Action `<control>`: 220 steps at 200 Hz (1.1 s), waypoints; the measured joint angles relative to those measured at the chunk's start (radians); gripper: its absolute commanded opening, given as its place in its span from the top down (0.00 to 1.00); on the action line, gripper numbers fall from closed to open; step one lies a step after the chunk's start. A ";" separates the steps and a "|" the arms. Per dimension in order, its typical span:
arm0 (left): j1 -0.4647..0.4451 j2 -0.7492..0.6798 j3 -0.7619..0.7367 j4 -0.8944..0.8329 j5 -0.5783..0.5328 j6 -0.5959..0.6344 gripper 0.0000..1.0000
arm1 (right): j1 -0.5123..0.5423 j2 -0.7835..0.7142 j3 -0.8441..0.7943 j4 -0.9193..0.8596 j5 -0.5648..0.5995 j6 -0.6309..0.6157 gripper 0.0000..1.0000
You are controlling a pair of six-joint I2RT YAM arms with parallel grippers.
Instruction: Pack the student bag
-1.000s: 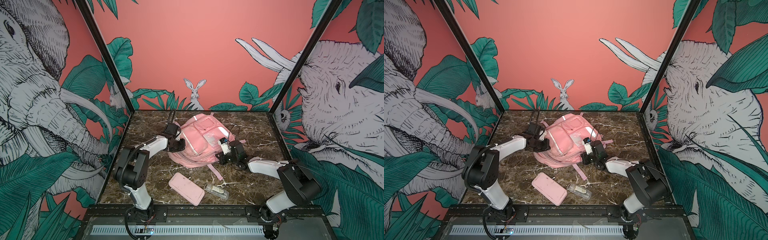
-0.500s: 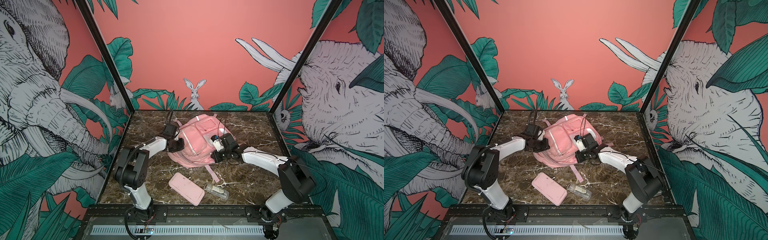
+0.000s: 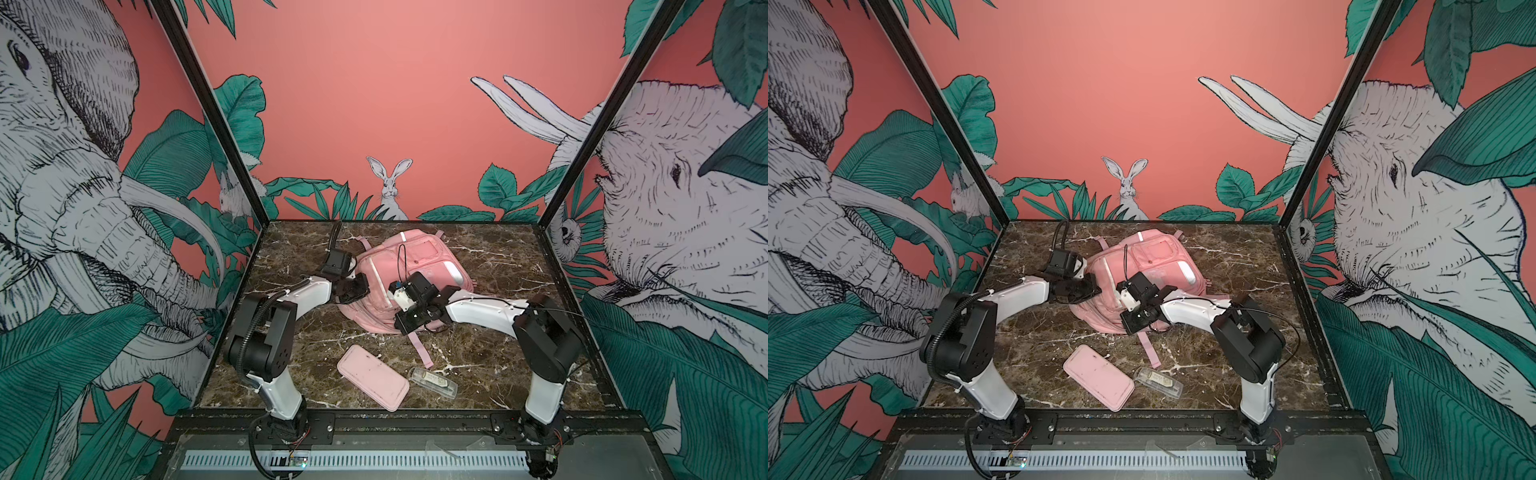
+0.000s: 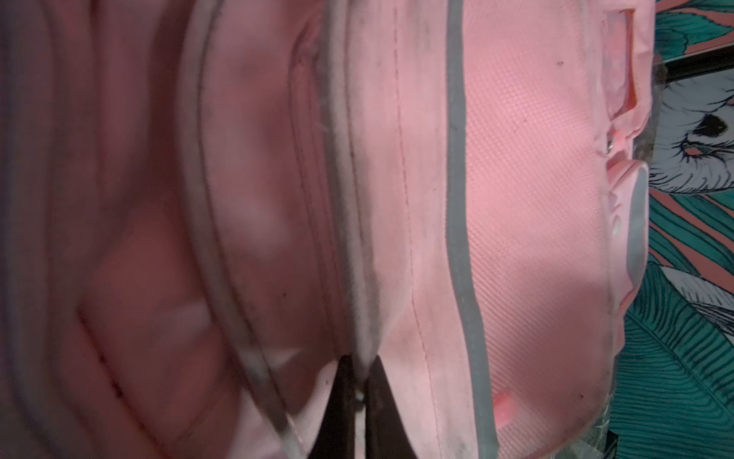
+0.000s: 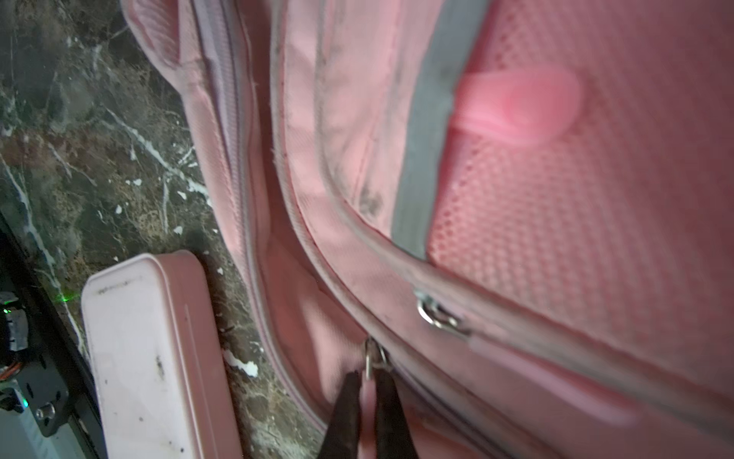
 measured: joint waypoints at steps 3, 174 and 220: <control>0.000 -0.003 -0.002 0.003 -0.001 -0.002 1.00 | 0.003 0.008 0.008 0.000 0.000 0.006 1.00; -0.137 -0.050 0.074 0.199 0.079 -0.238 1.00 | -0.135 -0.237 -0.037 -0.154 0.003 -0.011 1.00; -0.182 -0.018 0.077 0.227 0.070 -0.274 1.00 | -0.074 -0.156 0.023 -0.100 0.003 0.066 1.00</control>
